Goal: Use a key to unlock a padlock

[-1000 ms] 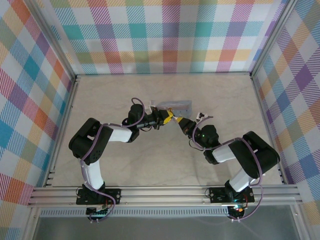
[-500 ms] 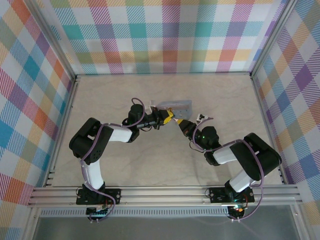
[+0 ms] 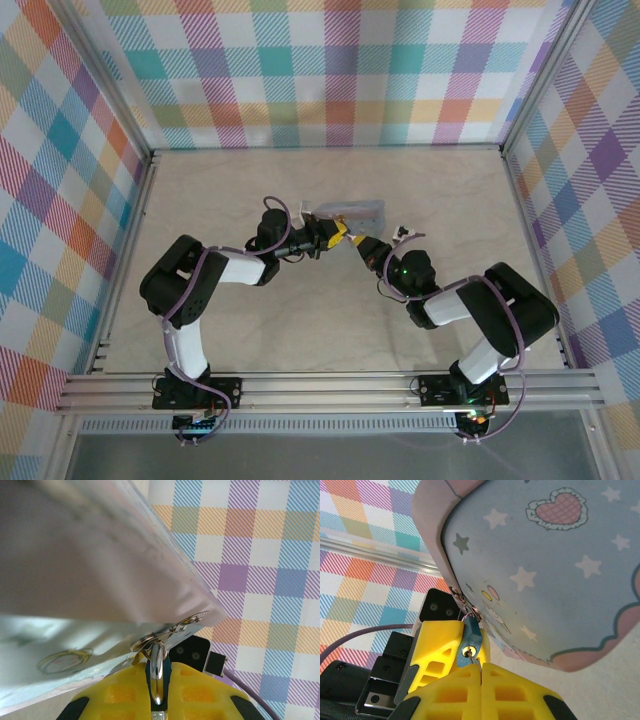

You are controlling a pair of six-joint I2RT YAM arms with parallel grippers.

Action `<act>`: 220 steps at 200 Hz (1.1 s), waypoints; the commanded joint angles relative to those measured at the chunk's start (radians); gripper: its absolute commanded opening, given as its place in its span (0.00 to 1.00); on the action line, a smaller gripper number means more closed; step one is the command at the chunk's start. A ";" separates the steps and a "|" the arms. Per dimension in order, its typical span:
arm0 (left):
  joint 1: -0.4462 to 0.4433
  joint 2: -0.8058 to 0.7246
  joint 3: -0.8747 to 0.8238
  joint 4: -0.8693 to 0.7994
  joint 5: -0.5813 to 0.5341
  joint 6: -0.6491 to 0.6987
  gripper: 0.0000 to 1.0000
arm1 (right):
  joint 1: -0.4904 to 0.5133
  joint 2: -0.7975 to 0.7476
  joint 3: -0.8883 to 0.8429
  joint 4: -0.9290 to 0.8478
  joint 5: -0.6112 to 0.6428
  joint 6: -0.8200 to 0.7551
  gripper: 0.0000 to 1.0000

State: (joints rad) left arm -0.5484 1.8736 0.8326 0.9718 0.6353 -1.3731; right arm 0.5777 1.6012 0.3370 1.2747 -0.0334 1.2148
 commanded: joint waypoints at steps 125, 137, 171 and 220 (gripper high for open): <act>-0.035 0.007 0.008 0.067 0.035 -0.014 0.00 | 0.033 0.117 0.063 0.132 0.015 0.199 0.00; -0.034 0.005 0.004 0.066 0.038 -0.011 0.00 | 0.030 0.115 0.066 0.132 0.012 0.212 0.00; -0.035 0.005 -0.009 0.068 0.039 -0.007 0.00 | 0.027 0.116 0.076 0.132 -0.009 0.227 0.00; -0.035 0.009 -0.004 0.067 0.044 -0.006 0.00 | 0.025 0.140 0.103 0.094 -0.065 0.073 0.00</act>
State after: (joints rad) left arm -0.5472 1.8889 0.8322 0.9733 0.5777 -1.3766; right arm 0.5896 1.7088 0.3744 1.3445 -0.0177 1.3849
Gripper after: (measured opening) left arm 0.106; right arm 0.063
